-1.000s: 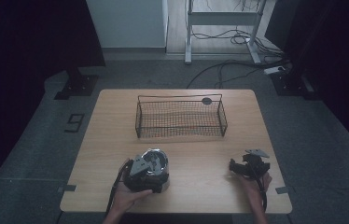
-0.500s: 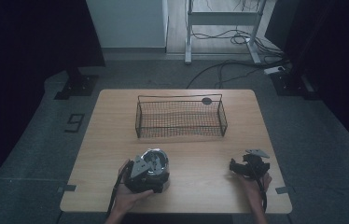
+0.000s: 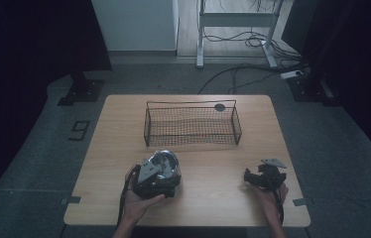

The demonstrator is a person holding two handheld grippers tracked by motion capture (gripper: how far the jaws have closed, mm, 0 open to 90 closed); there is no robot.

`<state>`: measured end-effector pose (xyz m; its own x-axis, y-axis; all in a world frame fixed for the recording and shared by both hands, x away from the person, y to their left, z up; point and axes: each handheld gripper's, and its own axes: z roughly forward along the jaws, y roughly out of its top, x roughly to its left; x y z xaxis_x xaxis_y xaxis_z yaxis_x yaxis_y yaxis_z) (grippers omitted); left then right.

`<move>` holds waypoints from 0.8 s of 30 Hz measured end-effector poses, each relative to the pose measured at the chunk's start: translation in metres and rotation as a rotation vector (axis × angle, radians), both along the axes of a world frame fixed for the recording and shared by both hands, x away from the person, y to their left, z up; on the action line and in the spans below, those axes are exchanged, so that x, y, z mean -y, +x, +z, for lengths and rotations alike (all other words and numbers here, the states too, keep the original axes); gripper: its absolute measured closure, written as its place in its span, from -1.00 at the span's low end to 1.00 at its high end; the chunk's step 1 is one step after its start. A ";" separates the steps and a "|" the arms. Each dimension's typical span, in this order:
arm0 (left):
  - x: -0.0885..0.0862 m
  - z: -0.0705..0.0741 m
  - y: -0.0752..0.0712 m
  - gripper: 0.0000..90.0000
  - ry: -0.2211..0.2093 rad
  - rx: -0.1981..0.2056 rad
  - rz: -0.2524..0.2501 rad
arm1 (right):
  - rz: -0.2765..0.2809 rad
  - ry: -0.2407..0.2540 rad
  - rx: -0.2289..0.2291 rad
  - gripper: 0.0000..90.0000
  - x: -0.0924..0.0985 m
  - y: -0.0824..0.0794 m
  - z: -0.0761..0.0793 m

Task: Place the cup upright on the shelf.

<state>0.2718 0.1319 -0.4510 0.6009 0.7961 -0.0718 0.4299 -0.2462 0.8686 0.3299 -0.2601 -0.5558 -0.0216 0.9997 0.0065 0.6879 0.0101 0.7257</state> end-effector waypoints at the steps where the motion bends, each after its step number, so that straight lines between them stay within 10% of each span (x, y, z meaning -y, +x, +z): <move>1: 0.001 0.002 0.001 -0.92 -0.003 -0.003 0.002 | 0.000 0.000 0.000 -0.89 0.000 0.000 0.000; 24: -0.002 0.036 0.024 -0.92 0.011 0.028 0.024 | -0.003 -0.002 0.004 -0.86 0.000 -0.001 0.000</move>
<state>0.2954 0.1334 -0.4154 0.5837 0.8106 -0.0466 0.4115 -0.2459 0.8776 0.3289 -0.2601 -0.5557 -0.0183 0.9998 0.0047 0.6853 0.0091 0.7282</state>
